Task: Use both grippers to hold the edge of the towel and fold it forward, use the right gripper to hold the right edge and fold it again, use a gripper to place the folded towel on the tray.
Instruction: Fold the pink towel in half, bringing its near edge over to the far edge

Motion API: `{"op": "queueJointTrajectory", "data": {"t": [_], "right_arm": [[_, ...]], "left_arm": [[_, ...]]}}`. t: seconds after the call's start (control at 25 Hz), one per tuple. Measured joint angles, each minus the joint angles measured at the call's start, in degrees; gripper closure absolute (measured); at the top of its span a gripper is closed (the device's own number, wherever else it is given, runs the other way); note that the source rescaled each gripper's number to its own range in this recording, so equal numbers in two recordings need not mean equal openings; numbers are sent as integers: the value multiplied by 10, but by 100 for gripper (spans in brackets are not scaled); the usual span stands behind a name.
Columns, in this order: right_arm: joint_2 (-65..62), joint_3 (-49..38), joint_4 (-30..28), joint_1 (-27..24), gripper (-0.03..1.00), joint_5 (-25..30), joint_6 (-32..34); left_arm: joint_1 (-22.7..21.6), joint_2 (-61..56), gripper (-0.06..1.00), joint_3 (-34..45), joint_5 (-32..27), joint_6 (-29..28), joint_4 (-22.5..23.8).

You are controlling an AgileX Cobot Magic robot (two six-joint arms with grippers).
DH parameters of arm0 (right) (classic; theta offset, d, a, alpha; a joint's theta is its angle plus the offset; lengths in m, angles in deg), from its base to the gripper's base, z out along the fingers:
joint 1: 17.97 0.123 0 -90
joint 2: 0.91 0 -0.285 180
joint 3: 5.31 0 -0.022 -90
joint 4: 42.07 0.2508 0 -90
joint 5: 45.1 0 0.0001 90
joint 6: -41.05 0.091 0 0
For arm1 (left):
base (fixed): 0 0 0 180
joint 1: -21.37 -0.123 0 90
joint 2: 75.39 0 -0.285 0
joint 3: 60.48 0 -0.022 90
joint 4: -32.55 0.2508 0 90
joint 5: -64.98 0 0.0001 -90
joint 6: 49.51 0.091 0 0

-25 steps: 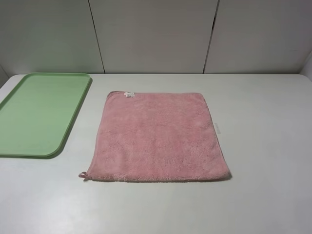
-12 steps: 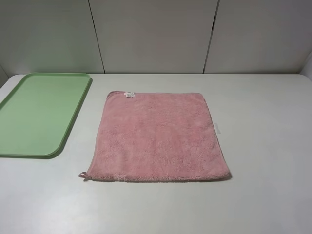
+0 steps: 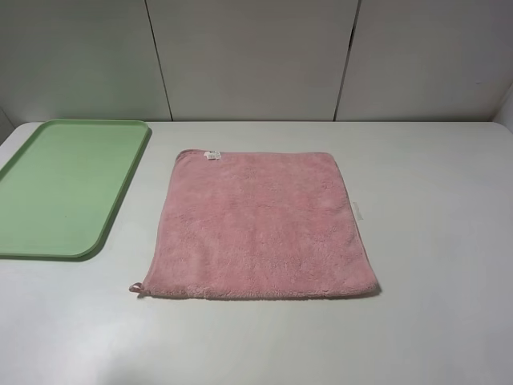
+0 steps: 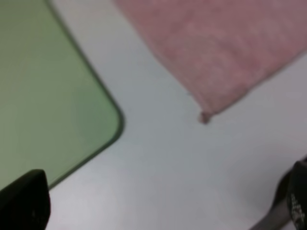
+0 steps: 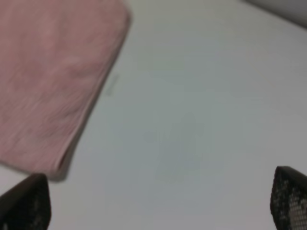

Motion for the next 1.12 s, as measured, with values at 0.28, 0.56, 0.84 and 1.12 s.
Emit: {"op": "queueJointTrajectory", "data": {"t": [0.28, 0.56, 0.84, 1.12], "right_arm": [[109, 0, -22, 153, -3, -1, -35], [195, 0, -30, 260, -3, -8, -68], [269, 1, -47, 297, -3, -59, -120], [342, 1, -57, 298, -3, -117, -161]], "left_arm": [[158, 104, -4, -3, -9, 31, 81], [289, 195, -3, -3, -7, 38, 148], [331, 285, -2, -3, 19, 46, 157], [331, 358, 0, -3, 83, 100, 178]]}}
